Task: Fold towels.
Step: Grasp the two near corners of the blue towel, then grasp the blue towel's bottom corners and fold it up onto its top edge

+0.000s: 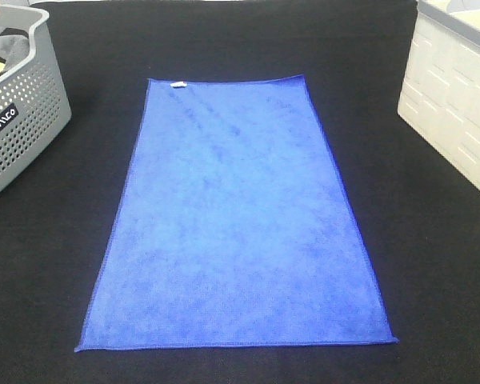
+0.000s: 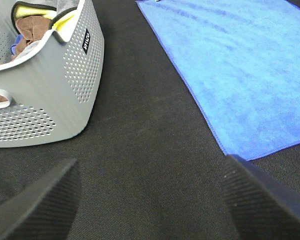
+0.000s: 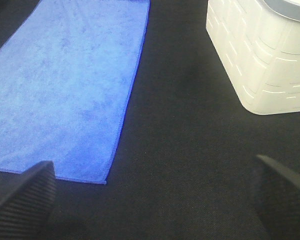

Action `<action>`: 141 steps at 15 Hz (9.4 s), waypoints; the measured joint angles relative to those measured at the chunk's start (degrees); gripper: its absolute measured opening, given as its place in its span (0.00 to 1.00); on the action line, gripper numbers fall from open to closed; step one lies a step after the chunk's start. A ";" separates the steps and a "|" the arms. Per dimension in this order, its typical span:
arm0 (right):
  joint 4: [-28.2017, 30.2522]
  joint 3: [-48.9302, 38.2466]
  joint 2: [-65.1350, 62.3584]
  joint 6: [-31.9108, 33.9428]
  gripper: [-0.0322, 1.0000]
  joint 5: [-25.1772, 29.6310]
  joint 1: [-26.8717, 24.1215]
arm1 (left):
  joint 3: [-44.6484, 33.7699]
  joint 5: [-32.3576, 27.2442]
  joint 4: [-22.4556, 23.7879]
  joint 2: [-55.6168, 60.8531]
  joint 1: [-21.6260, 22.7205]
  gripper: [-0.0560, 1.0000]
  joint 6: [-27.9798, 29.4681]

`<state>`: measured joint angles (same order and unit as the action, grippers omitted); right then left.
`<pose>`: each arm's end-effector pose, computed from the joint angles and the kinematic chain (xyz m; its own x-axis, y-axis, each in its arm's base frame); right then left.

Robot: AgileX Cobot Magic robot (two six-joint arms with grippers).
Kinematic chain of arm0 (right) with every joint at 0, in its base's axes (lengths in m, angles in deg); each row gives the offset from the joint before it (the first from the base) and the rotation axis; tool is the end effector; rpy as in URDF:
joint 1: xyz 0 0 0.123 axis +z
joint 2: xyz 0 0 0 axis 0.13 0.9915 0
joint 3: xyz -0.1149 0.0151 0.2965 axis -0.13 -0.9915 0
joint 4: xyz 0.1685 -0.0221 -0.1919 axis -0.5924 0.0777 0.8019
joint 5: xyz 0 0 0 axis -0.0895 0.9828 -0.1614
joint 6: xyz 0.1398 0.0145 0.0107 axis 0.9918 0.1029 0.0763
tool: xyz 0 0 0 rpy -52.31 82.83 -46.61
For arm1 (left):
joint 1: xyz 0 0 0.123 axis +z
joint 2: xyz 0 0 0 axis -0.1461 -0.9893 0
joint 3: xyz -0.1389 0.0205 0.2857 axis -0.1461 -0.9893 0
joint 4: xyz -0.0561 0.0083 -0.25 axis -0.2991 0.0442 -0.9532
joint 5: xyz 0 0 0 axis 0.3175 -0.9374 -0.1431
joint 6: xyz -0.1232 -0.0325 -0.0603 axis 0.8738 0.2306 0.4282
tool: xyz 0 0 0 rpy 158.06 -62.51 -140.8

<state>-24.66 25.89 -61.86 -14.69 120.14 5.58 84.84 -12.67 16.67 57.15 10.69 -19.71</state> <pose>0.0077 0.0191 0.2603 -0.4343 -0.1016 -0.8950 -0.1416 0.9890 -0.0436 0.0076 -0.0245 0.2600 -0.4113 0.1922 -0.8910 0.2099 0.9712 0.1126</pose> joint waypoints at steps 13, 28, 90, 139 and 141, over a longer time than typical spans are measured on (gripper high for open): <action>0.00 0.00 0.00 0.00 0.98 0.00 0.00 | 0.00 0.00 0.00 0.00 0.00 0.76 0.00; 0.00 0.00 0.00 0.00 0.98 0.00 0.00 | 0.00 0.06 -0.06 0.00 0.00 0.76 0.00; -44.81 6.65 101.81 -34.78 0.81 -24.69 4.01 | 0.52 25.44 -71.22 -101.93 -5.50 0.70 -50.48; -27.50 79.13 133.27 -6.42 0.03 -15.53 10.54 | 66.06 24.58 -24.47 -126.51 -8.94 0.05 -1.83; -27.10 87.61 138.43 -5.79 0.03 -15.07 9.63 | 70.93 27.79 -24.47 -129.77 -8.94 0.05 -1.83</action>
<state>-51.77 113.50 76.56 -20.48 105.07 15.21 155.77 15.12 -7.80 -72.62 1.76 -21.55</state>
